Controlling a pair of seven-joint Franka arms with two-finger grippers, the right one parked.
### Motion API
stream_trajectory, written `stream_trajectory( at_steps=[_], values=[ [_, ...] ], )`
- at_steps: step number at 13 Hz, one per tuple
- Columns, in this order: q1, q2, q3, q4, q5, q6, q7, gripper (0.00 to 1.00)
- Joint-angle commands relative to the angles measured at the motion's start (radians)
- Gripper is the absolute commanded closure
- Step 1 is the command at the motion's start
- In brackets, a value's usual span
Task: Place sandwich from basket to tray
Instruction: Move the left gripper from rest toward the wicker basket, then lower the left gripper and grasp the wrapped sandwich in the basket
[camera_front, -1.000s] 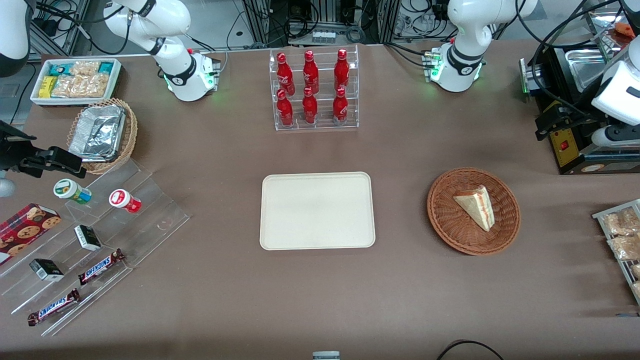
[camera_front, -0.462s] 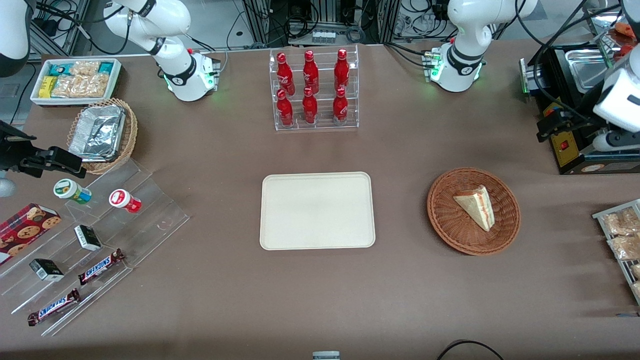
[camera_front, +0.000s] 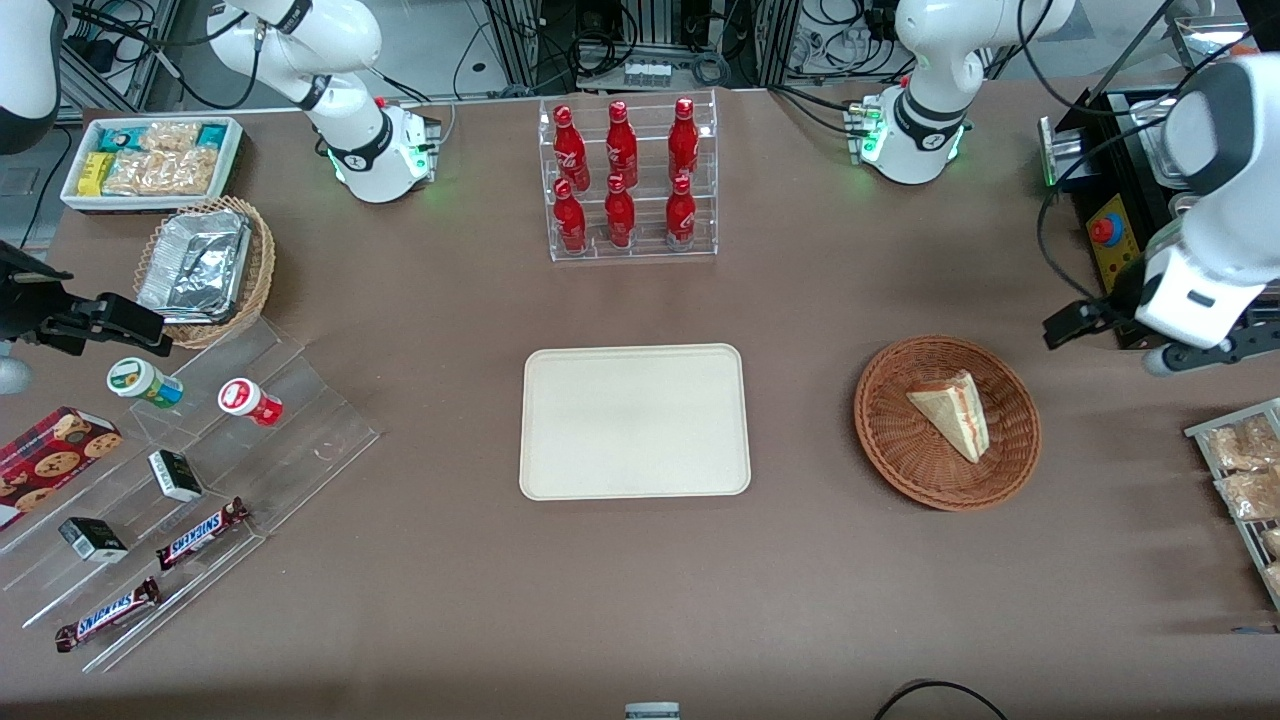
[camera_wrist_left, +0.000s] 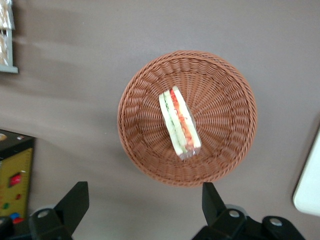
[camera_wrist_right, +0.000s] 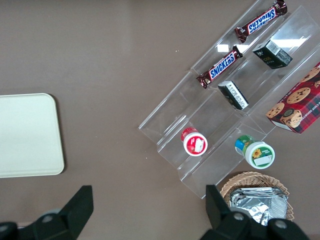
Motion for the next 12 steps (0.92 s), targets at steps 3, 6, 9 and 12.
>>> stream_trajectory(
  at_steps=[3, 6, 9, 12],
  values=[
    [-0.033, 0.056, -0.015, -0.109, 0.003, 0.185, -0.212, 0.0],
    [-0.062, 0.12, -0.015, -0.129, 0.003, 0.273, -0.284, 0.0],
    [-0.082, 0.181, -0.015, -0.132, 0.003, 0.339, -0.338, 0.0],
    [-0.093, 0.237, -0.013, -0.143, 0.005, 0.385, -0.366, 0.0]
  ],
)
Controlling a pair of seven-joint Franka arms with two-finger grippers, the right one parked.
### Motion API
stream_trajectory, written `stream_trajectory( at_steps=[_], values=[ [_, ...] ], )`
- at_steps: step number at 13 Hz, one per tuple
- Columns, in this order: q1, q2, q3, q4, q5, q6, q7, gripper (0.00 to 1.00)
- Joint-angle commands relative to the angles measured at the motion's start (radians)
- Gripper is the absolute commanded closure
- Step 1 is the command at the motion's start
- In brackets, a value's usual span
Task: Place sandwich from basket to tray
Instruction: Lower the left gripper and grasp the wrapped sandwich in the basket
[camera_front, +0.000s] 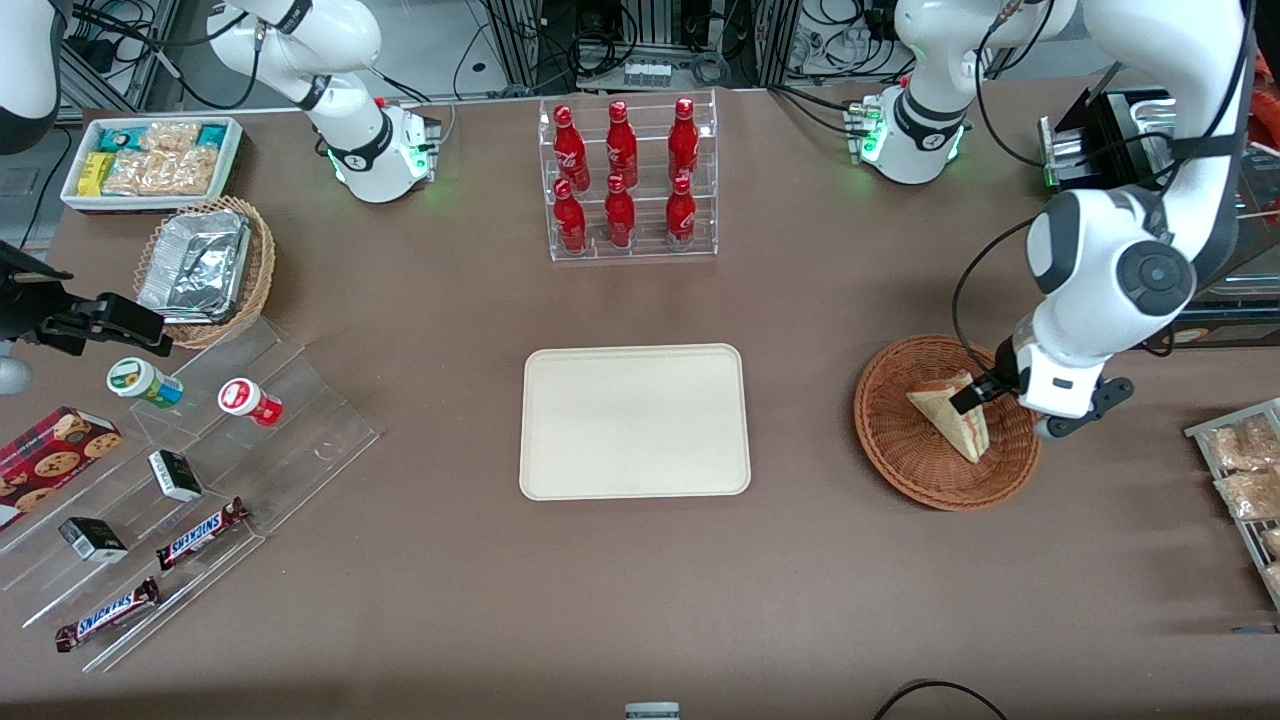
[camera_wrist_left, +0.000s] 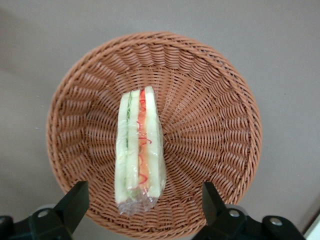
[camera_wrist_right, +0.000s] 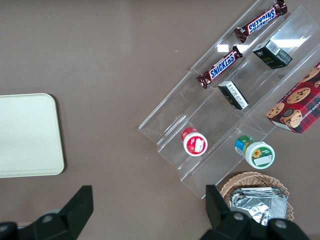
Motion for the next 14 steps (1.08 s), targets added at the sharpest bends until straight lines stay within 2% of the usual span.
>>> stream_trajectory(
  at_steps=[1, 6, 7, 8, 9, 10, 11, 14],
  values=[
    [-0.009, 0.038, 0.006, -0.019, 0.005, 0.054, -0.033, 0.0],
    [-0.009, 0.09, 0.011, -0.05, 0.003, 0.111, -0.047, 0.0],
    [-0.009, 0.098, 0.017, -0.051, 0.005, 0.112, -0.055, 0.06],
    [-0.009, 0.101, 0.018, -0.052, 0.005, 0.112, -0.069, 0.25],
    [-0.009, 0.101, 0.018, -0.052, 0.005, 0.112, -0.09, 0.56],
    [-0.009, 0.101, 0.018, -0.052, 0.005, 0.112, -0.104, 0.81],
    [-0.009, 0.101, 0.018, -0.053, 0.006, 0.111, -0.104, 1.0],
    [-0.009, 0.101, 0.018, -0.056, 0.008, 0.109, -0.104, 1.0]
  ],
)
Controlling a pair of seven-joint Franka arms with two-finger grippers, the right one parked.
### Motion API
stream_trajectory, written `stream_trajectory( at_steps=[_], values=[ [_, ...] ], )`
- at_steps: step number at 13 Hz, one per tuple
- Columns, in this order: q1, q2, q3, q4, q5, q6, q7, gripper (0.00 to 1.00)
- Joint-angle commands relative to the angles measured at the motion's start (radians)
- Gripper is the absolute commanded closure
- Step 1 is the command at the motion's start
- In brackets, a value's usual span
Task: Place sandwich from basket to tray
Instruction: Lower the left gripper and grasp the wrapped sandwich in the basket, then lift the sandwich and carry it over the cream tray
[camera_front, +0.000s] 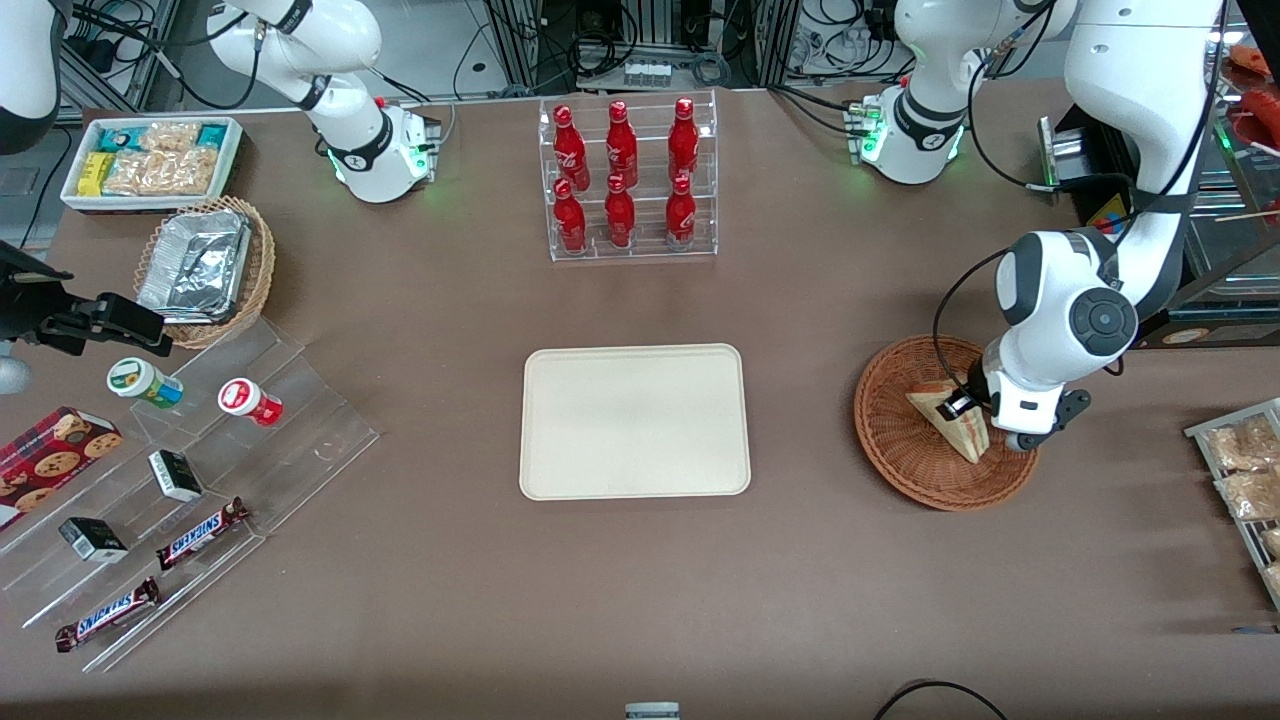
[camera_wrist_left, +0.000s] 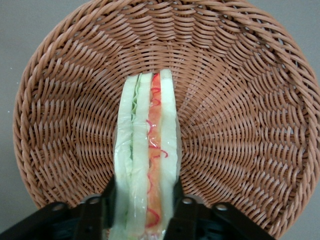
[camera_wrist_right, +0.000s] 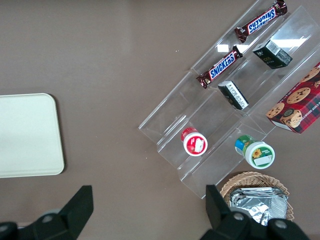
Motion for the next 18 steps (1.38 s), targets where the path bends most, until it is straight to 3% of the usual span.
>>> stream_trajectory(
  at_steps=[1, 4, 8, 12, 18],
  values=[
    [-0.008, -0.01, 0.004, -0.009, 0.007, 0.01, -0.02, 1.0],
    [-0.011, -0.029, 0.001, 0.029, 0.01, -0.048, -0.017, 1.0],
    [-0.105, -0.043, -0.007, 0.205, 0.078, -0.312, -0.021, 1.0],
    [-0.294, -0.022, -0.008, 0.299, 0.066, -0.332, -0.067, 1.0],
    [-0.51, 0.154, -0.01, 0.512, 0.064, -0.318, -0.054, 1.0]
  ],
)
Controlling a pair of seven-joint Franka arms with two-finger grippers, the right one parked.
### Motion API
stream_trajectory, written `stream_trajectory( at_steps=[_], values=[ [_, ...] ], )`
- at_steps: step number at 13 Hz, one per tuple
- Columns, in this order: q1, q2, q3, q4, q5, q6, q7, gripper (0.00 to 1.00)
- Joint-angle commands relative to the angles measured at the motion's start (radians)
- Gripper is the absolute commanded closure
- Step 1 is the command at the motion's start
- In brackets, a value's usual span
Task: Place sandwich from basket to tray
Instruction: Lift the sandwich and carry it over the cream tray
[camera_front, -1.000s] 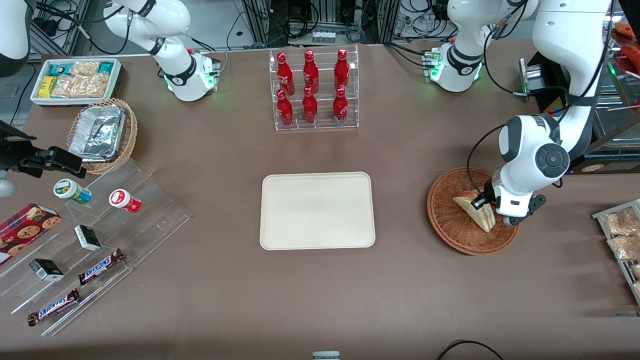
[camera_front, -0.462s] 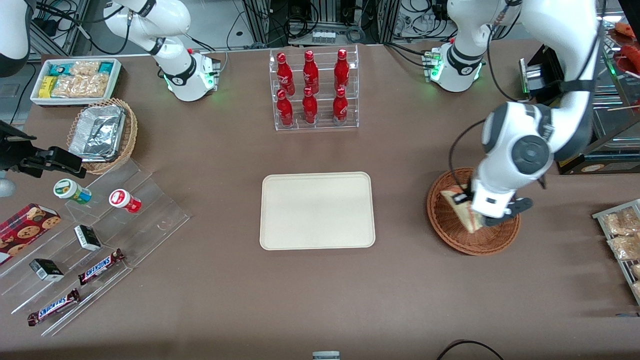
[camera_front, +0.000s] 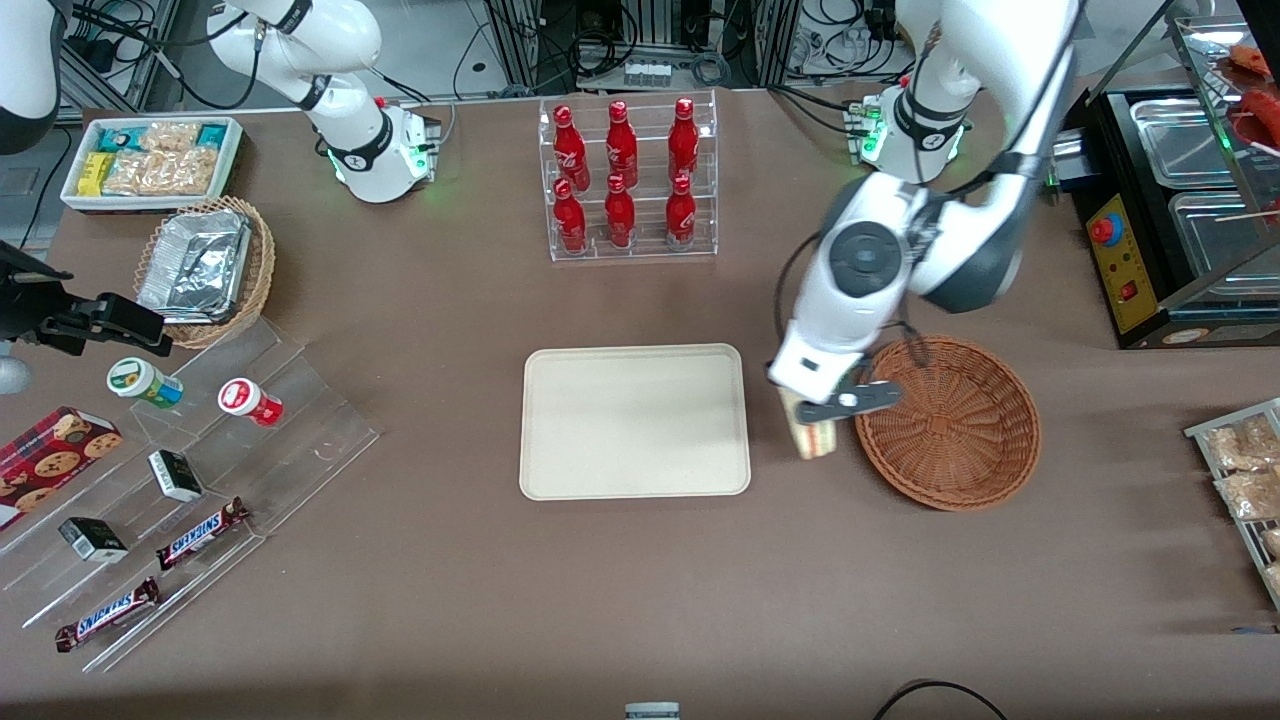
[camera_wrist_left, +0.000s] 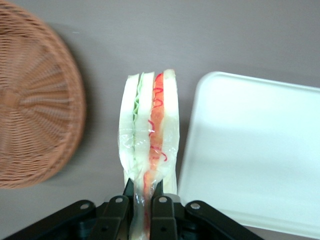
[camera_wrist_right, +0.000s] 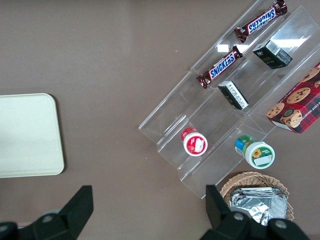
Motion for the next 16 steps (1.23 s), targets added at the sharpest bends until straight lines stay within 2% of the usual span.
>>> stream_trajectory(
  at_steps=[1, 6, 8, 16],
  values=[
    [-0.064, 0.123, 0.013, 0.137, 0.006, -0.012, 0.039, 1.0],
    [-0.102, 0.263, -0.049, 0.25, -0.005, 0.007, 0.062, 1.0],
    [-0.109, 0.292, -0.052, 0.253, -0.008, 0.085, 0.076, 1.0],
    [-0.112, 0.369, -0.058, 0.253, -0.01, 0.169, 0.108, 1.0]
  ],
)
